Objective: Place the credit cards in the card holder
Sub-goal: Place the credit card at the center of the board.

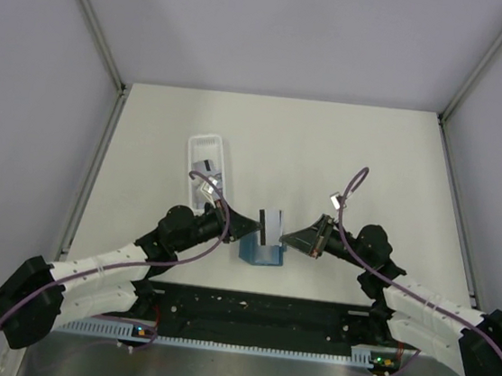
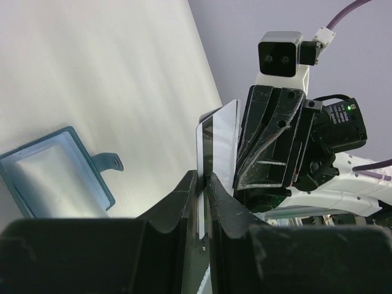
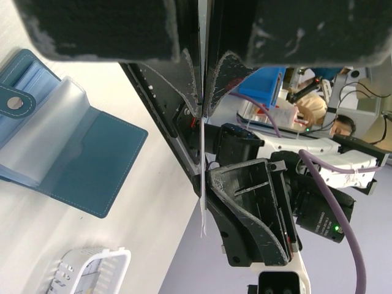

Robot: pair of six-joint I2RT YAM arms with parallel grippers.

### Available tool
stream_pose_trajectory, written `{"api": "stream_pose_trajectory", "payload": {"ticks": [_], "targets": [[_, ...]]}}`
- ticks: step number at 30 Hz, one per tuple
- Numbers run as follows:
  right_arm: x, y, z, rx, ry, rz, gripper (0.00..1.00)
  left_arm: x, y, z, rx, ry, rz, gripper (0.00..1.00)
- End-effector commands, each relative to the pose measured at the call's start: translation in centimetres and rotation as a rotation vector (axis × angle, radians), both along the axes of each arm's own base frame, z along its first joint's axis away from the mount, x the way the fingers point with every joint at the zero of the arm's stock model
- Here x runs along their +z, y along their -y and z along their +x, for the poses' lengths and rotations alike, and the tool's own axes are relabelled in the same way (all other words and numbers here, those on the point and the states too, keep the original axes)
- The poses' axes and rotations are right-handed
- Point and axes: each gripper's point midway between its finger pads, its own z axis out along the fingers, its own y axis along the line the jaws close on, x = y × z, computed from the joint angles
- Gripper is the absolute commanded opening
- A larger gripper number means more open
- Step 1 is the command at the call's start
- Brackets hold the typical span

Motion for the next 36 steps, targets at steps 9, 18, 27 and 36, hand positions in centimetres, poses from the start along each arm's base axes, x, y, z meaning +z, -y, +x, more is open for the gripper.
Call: {"api": "stream_pose_trajectory", "payload": {"ticks": [9,18,27,36], "targets": [[2.0,-0.1,0.2,-0.006,0.074,0.029,0.00,1.3,-0.7,0.5,0.035,0.055,-0.015,0.16],[1.8,0.1,0.2,-0.013,0.070,0.022,0.00,1.4,-1.1,0.6,0.049,0.061,-0.016,0.04],[1.4,0.3,0.5,-0.040,0.062,-0.002,0.00,1.4,-1.3,0.7,0.056,0.066,-0.014,0.00],[-4.4,6.8,3.4,-0.420,-0.091,-0.389,0.00,1.4,-1.6,0.8,0.063,0.076,-0.005,0.00]]}}
